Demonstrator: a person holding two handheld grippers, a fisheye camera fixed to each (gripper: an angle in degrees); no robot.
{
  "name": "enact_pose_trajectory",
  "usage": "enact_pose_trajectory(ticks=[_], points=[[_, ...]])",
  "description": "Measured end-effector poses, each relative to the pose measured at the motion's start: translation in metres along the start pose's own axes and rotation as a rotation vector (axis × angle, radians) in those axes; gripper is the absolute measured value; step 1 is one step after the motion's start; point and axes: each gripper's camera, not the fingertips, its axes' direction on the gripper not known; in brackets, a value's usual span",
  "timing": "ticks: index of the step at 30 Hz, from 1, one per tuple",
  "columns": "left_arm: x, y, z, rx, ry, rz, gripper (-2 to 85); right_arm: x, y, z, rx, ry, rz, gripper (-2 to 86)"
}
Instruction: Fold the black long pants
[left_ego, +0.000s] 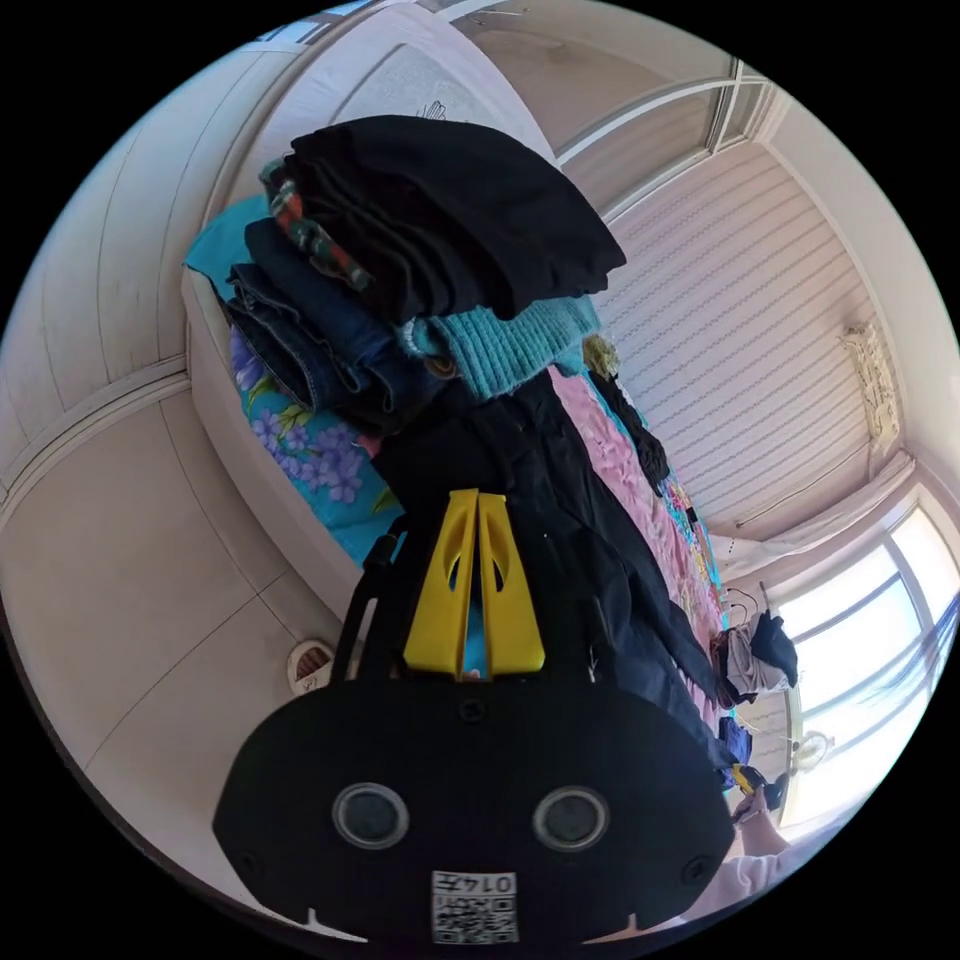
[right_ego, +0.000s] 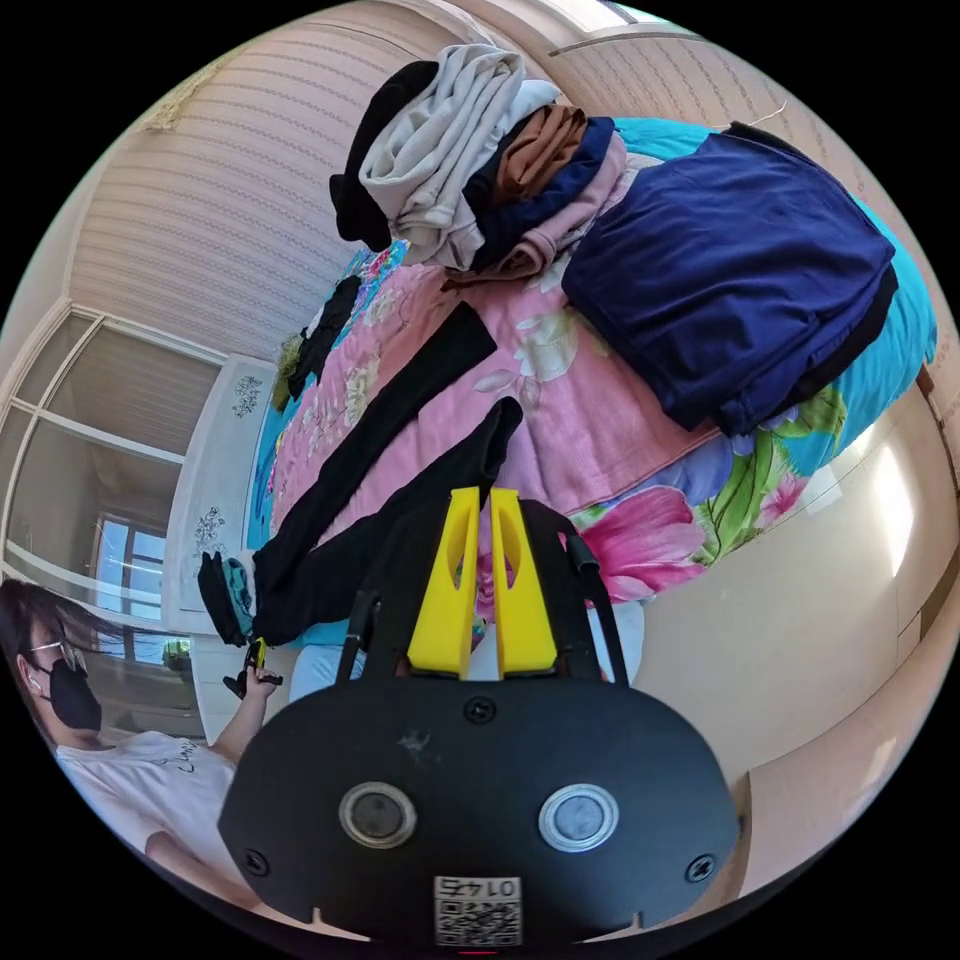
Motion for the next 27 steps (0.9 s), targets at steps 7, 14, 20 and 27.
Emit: enact_pose_trajectory(ticks=[7, 14, 20, 27], points=[[-0.013, 0.015, -0.012, 0.001, 0.028, -0.075, -1.0, -0.020, -0.001, 0.007, -0.023, 0.034, -0.025, 0.9], [0.025, -0.026, -0.061, 0.139, 0.183, 0.073, -1.0, -0.062, -0.011, -0.003, 0.028, 0.094, -0.162, 0.9], [0.070, -0.078, -0.062, 0.107, 0.092, 0.214, -0.8, -0.112, -0.060, 0.015, 0.017, 0.112, -0.239, 0.8], [-0.003, -0.005, -0.033, -0.091, -0.048, -0.049, 7.0, -0.128, -0.070, 0.048, -0.043, 0.211, -0.264, 0.8]])
